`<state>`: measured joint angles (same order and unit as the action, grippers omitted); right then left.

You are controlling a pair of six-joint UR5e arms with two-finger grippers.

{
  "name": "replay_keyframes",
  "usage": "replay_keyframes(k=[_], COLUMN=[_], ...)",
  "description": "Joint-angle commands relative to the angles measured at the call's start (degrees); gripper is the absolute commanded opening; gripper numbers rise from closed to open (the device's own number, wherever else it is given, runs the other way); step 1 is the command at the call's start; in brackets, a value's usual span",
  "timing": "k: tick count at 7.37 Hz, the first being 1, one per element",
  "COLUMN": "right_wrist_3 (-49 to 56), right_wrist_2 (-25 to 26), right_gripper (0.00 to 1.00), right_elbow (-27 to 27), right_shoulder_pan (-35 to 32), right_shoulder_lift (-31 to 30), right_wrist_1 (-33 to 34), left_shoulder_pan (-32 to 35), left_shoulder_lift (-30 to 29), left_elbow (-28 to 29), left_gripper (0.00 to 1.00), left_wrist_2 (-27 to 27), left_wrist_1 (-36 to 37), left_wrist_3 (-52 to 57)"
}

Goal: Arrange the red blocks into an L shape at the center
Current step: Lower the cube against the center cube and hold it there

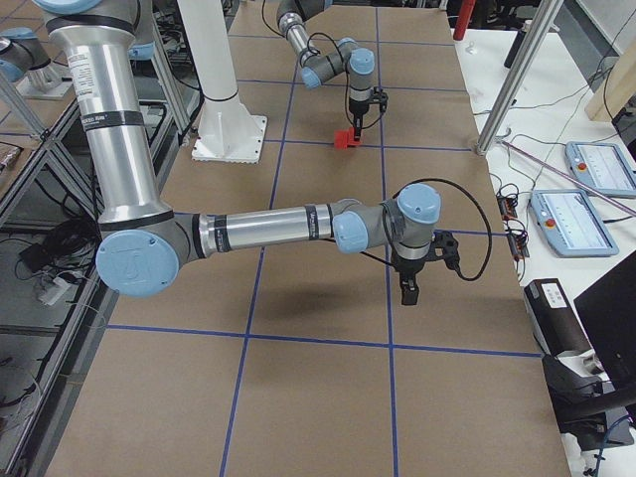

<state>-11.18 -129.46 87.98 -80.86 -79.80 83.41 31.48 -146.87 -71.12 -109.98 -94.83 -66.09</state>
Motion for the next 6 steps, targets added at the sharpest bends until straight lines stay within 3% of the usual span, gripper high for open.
replay_keyframes(k=[1,6], right_wrist_3=[-0.07,-0.16], right_wrist_2=[0.00,0.00], right_gripper=[1.00,1.00], right_elbow=[0.00,0.17], right_shoulder_pan=[0.00,0.00], right_shoulder_lift=[-0.09,-0.09], right_wrist_1=[0.00,0.00], left_shoulder_pan=[-0.45,-1.16], left_shoulder_lift=[0.18,0.27], left_elbow=[-0.16,-0.16], left_gripper=[0.00,0.03], left_wrist_2=[0.03,1.26], left_wrist_1=[0.00,-0.09], left_wrist_3=[-0.35,-0.35])
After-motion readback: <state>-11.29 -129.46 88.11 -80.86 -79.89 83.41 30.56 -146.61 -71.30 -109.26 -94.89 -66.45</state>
